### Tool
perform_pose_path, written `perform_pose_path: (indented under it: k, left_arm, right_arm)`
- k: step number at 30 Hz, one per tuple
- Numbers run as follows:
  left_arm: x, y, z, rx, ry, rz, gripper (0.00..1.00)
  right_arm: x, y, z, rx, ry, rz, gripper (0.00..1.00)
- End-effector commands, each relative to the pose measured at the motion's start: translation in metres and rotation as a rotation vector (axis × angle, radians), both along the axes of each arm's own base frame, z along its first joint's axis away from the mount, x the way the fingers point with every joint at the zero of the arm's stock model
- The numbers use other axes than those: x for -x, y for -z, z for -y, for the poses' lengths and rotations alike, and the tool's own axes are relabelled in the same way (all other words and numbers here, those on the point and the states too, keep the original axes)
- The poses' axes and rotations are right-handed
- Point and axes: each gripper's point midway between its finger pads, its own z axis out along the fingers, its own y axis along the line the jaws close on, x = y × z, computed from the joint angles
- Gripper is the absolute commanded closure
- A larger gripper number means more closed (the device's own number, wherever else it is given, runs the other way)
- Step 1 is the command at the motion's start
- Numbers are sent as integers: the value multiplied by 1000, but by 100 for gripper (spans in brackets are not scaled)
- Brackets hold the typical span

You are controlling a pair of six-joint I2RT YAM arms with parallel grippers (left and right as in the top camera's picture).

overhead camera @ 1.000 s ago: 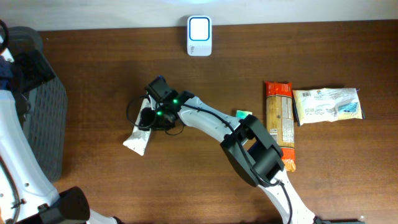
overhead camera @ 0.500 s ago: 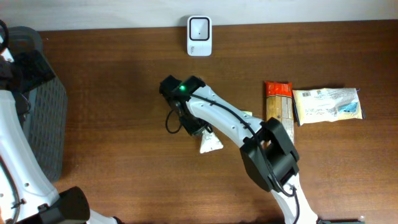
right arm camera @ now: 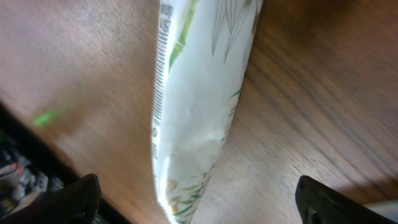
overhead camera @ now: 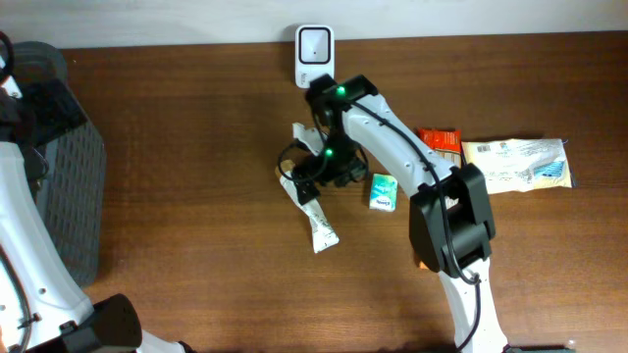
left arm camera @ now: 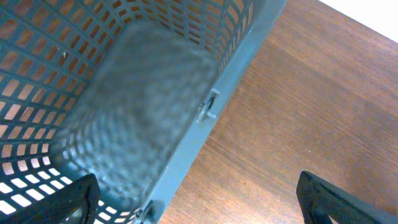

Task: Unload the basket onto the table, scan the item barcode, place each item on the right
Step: 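Reach right gripper to the white tube and grasp it, then lift white tube and hold it in front of the scanner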

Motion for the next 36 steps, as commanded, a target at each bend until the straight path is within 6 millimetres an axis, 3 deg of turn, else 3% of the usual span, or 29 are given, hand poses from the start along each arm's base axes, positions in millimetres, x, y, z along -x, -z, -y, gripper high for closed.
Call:
perform_pose_path:
  k: [1, 2, 3, 4, 5, 6, 7, 8, 10, 11, 14, 16, 17, 18, 22, 24, 26, 29, 31, 33, 34, 36]
  left_arm:
    - [2, -4, -1, -13, 8, 3, 1]
    - [2, -4, -1, -13, 8, 3, 1]
    - [2, -4, -1, -13, 9, 4, 1]
    - [2, -4, -1, -13, 8, 3, 1]
    - [2, -4, -1, -13, 8, 4, 1]
    - [2, -4, -1, -13, 8, 4, 1]
    - [2, -4, -1, -13, 8, 3, 1]
    - [2, -4, -1, -13, 8, 4, 1]
    - [2, -4, -1, -13, 8, 3, 1]
    - [2, -4, -1, -13, 9, 4, 1]
    - [2, -4, -1, -13, 8, 4, 1]
    - [2, -4, -1, -13, 8, 4, 1]
    - [2, -4, -1, -13, 8, 4, 1]
    - [2, -4, -1, -13, 8, 4, 1]
    - [2, -4, -1, -13, 8, 4, 1]
    - [2, -4, -1, -13, 8, 4, 1]
    - [2, -4, -1, -13, 8, 4, 1]
    - [2, -4, -1, -13, 8, 4, 1]
    - [2, -4, -1, -13, 8, 4, 1]
    - [2, -4, -1, -13, 8, 3, 1]
    - [2, -4, -1, -13, 8, 3, 1]
    - [2, -4, -1, -13, 9, 3, 1]
  right_arm:
    - [30, 15, -6, -73, -57, -91, 0]
    - [33, 22, -5, -69, -57, -98, 5]
    - [35, 31, -6, -83, -53, -103, 19]
    - [36, 33, -8, -94, -51, -104, 28]
    - [36, 35, -10, -109, -49, -102, 48]
    - [33, 35, -12, -118, -46, -93, 75]
    - [32, 35, -13, -123, -45, -89, 90]
    - [32, 35, -13, -123, -46, -89, 96]
    - [29, 24, -17, -151, -36, -90, 96]
    - [23, 8, -20, -183, -25, -80, 96]
    - [-18, -117, -31, -499, 33, 98, 96]
    - [-29, -200, -18, -718, 59, 204, 96]
    - [-29, -234, -6, -815, 72, 241, 96]
    - [-29, -252, 5, -860, 86, 264, 96]
    - [-27, -280, 30, -852, 108, 375, 96]
    - [-33, -275, 35, -732, 149, 427, 96]
    - [-62, -275, 43, -526, 241, 589, 96]
    - [-111, -312, 54, -255, 336, 998, 96]
    - [-156, -330, 62, 61, 371, 1338, 96]
    - [-190, -316, 61, 285, 357, 1468, 96]
    - [-213, -297, 65, 401, 353, 1495, 96]
    - [-262, -238, 74, 553, 283, 1499, 96]
